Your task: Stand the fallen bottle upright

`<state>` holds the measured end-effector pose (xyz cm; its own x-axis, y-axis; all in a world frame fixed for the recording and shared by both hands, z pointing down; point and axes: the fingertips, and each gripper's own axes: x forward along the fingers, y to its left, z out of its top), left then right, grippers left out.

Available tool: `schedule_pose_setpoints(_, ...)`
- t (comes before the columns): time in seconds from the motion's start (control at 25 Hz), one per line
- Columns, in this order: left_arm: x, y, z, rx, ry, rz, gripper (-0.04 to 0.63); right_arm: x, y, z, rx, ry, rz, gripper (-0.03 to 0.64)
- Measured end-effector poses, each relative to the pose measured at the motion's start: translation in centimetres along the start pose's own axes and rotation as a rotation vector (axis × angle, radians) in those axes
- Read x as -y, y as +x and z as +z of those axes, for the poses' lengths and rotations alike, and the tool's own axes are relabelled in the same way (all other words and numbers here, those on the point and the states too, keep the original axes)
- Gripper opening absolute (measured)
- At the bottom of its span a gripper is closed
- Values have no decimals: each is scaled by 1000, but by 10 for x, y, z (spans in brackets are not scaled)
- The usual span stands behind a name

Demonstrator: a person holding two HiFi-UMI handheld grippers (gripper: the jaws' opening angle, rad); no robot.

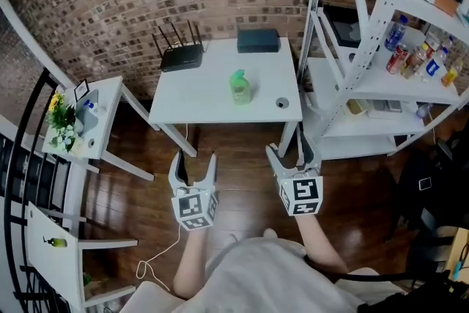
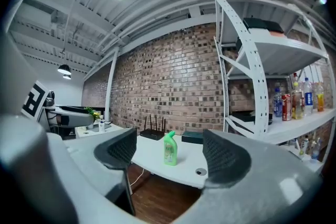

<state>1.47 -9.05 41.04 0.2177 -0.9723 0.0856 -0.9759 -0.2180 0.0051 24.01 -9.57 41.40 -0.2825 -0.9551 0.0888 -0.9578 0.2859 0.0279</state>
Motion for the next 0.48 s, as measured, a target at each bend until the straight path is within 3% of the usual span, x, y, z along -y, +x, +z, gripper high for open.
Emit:
schedule_pose_setpoints(0.32, -32, -11, -2, -3, 19, -44, 361, -32, 13, -17, -66, 45, 11, 373)
schedule_pose_setpoints(0.48, -53, -19, 0, 5, 25, -59, 354, -55, 12, -7, -48, 56, 1, 373)
